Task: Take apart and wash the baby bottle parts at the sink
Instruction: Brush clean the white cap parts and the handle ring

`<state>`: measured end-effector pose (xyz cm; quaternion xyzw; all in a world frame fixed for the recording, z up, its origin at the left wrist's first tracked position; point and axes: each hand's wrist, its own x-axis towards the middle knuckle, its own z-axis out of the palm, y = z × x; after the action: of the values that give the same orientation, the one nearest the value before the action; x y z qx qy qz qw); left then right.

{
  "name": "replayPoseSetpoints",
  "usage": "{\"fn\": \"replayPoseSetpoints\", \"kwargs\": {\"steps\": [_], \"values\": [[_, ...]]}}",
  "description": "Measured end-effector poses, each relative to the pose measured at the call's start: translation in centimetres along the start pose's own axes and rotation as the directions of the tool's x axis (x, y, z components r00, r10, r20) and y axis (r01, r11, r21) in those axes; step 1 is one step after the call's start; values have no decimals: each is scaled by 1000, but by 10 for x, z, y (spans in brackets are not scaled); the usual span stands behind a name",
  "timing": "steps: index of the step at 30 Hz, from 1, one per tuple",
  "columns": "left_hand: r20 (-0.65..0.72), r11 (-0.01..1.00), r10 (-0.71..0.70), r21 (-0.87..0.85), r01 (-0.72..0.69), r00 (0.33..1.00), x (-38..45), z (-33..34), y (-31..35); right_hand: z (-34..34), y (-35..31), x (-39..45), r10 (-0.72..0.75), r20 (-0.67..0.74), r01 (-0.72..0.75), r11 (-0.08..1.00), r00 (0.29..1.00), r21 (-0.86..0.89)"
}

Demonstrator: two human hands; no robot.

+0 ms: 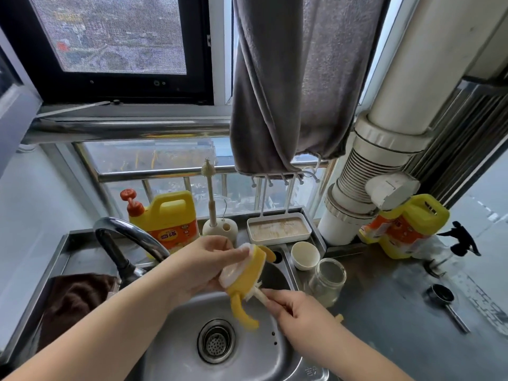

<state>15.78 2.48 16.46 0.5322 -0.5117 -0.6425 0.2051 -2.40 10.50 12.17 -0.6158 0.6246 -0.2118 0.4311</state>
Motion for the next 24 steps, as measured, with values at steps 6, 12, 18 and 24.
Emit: {"fn": "replayPoseSetpoints", "kwargs": {"steps": [6, 12, 18, 24], "values": [[25, 967, 35, 253, -40, 999, -3, 21, -19, 5, 2, -2, -23, -59, 15, 990, 998, -138], [-54, 989, 78, 130, -70, 996, 6, 29, -24, -1, 7, -4, -38, -97, 29, 995, 995, -97], [123, 987, 80, 125, -96, 989, 15, 34, -22, -13, 22, -12, -147, -175, 52, 888, 974, -456], [238, 979, 134, 121, -166, 962, 31, 45, -22, -33, 48, -15, -450, -277, -14, 505, 849, -863]]}}
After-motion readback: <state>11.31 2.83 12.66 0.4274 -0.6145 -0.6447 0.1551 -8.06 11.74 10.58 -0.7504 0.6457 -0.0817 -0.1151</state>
